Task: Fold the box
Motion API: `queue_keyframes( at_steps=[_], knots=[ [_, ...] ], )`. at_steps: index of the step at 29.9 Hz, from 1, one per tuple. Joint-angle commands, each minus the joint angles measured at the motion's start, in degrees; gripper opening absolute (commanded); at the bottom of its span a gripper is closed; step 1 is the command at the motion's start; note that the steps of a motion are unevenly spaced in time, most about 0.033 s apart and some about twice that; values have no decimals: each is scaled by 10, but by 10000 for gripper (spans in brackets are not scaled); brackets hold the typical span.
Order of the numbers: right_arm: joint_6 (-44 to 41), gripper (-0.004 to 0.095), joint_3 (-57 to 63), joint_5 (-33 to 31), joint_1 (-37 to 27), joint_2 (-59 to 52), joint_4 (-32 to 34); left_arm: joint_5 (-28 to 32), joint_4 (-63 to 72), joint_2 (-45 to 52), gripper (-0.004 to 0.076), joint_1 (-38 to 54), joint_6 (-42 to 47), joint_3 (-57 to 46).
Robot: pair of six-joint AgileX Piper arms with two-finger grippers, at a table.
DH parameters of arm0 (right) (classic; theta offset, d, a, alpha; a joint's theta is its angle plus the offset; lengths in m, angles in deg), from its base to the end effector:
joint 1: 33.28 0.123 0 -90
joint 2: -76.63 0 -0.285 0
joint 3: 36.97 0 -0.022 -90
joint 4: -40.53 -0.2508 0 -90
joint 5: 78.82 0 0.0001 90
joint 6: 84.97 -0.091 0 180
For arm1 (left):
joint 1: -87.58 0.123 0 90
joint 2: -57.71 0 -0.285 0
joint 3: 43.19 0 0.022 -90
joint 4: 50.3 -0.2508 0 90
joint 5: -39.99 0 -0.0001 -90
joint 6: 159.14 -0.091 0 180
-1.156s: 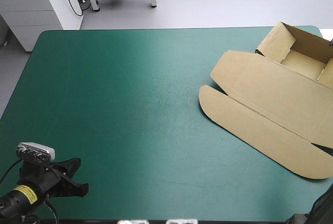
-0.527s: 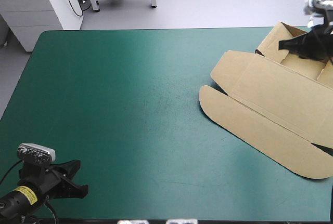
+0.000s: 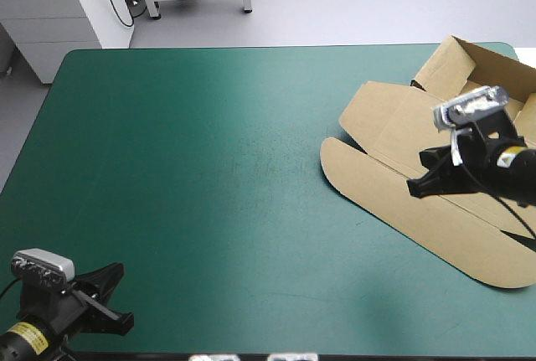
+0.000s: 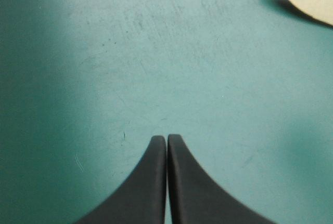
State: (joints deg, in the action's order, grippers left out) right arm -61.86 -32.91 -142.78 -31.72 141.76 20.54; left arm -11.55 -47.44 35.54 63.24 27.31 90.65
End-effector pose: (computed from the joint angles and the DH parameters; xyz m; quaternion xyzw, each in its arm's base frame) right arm 0.1705 0.0326 0.4335 -0.1853 0.8845 0.0971 0.4170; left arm 0.0348 -0.0197 0.2983 0.1309 0.8552 -0.1568 0.4763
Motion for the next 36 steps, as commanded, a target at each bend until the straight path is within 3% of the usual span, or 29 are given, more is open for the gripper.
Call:
queue_keyframes(
  at_steps=[1,8,21,29,36],
  knots=[
    [18,-1,59,88,1,-94,-8,41,3,35,-8,-2,-1,14],
    [18,-1,211,202,1,-258,-21,18,5,96,-8,-2,-37,14],
    [-15,-1,407,300,1,-504,-5,-11,5,159,-8,-2,-52,-10],
    [-114,-1,463,286,1,-577,96,14,14,158,-8,-2,-52,-15],
    [-150,-1,497,271,1,-583,124,3,14,158,-8,-2,-52,-16]
  ],
)
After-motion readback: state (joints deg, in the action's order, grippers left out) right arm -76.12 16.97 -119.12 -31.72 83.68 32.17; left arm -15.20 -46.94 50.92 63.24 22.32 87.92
